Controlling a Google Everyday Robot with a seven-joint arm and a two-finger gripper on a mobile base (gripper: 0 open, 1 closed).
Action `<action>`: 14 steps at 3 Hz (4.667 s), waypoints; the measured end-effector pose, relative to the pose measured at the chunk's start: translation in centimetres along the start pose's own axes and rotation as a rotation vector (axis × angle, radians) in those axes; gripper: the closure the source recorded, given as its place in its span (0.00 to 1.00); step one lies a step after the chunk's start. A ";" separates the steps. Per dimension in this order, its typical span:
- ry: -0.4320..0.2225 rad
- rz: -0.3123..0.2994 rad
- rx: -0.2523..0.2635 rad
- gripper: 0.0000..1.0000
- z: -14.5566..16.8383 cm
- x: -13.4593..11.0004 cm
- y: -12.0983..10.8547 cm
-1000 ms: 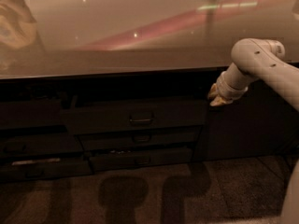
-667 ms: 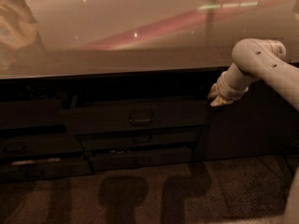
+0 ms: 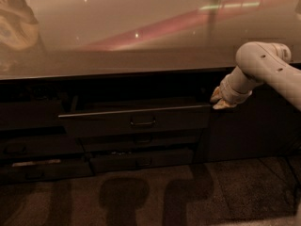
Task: Open top drawer
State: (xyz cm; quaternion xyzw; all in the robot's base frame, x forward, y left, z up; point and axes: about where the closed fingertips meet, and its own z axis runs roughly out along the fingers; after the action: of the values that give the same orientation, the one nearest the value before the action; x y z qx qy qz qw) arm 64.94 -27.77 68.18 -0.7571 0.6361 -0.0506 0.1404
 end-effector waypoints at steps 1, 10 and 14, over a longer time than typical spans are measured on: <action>0.000 -0.002 0.001 1.00 -0.2 0.0 0.3; 0.062 -0.006 0.198 0.62 -1.8 -0.5 3.5; 0.162 -0.048 0.215 1.00 -2.8 -5.2 -0.3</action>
Offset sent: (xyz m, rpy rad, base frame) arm -0.2746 -0.0497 -0.1903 -0.0199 -0.0604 0.1135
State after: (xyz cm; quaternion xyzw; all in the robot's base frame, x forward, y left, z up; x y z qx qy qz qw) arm 63.59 -23.07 71.47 -0.7461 0.6179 -0.1829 0.1677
